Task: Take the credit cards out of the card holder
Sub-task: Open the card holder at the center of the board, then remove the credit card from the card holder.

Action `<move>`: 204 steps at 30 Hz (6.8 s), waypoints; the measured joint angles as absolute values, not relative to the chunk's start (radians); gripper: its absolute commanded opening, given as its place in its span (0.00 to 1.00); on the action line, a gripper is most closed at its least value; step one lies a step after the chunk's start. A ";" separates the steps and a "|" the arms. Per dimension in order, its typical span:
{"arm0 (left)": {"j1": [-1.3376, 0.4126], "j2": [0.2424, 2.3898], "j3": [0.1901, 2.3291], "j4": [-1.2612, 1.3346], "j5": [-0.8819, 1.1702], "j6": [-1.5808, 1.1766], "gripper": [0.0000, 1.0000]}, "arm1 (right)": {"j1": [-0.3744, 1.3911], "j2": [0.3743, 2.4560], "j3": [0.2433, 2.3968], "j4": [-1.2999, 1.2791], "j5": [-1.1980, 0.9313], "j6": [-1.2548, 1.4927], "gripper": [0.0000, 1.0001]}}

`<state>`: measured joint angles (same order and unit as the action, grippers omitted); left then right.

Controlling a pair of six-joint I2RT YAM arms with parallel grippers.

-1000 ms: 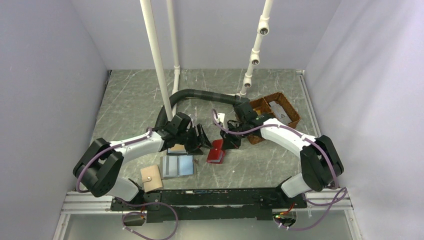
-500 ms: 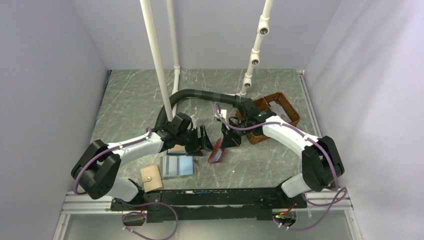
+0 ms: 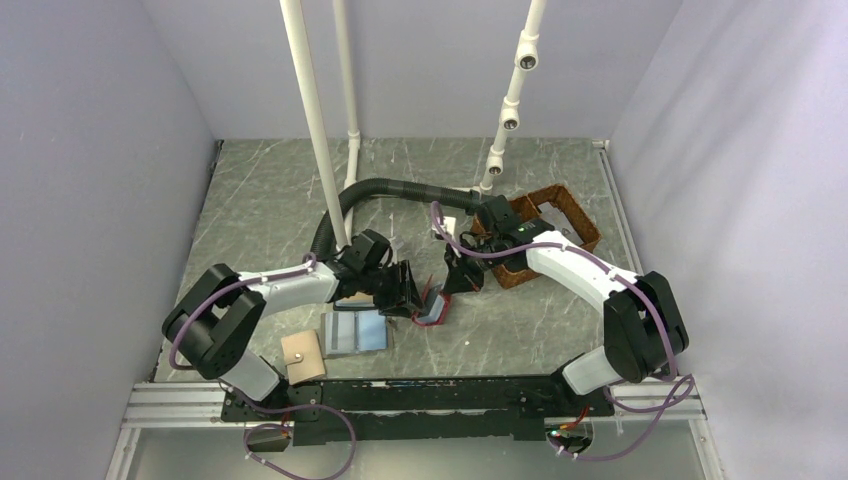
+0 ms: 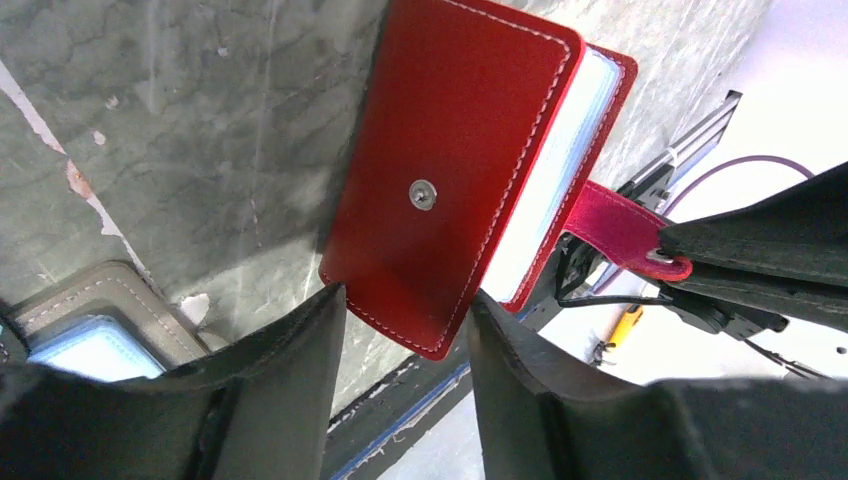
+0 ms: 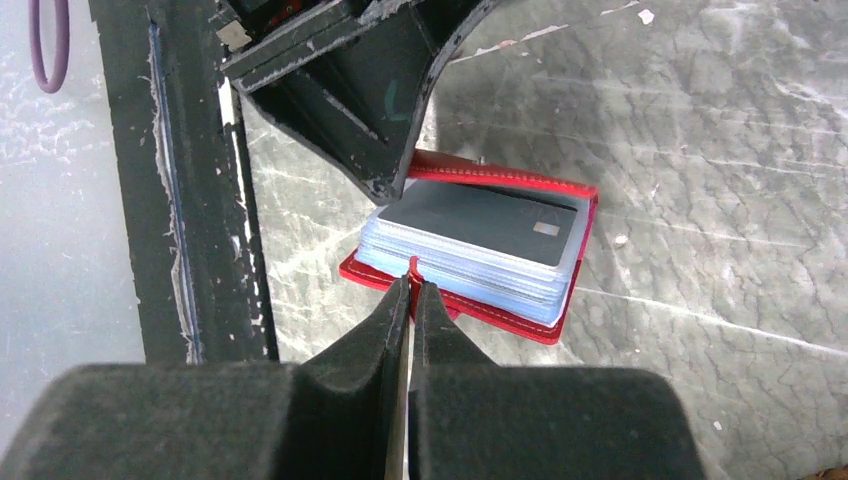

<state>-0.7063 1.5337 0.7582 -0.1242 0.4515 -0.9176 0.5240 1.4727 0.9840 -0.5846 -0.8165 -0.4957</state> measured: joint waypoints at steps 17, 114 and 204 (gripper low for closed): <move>-0.706 1.501 0.806 -0.180 0.431 -0.886 0.00 | 0.512 1.453 0.901 -0.600 -0.528 -0.595 0.19; -0.802 1.536 0.792 -0.231 0.223 -0.920 0.38 | 0.501 1.700 1.056 -0.561 -0.573 0.086 0.30; -0.736 1.708 0.853 -0.086 0.396 -1.042 0.54 | 0.464 1.810 1.071 -0.552 -0.617 0.174 0.15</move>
<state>-0.7361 1.7084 0.8528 -0.0860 0.3962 -1.0416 0.4641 1.8099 1.0706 -0.5522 -0.6174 0.1738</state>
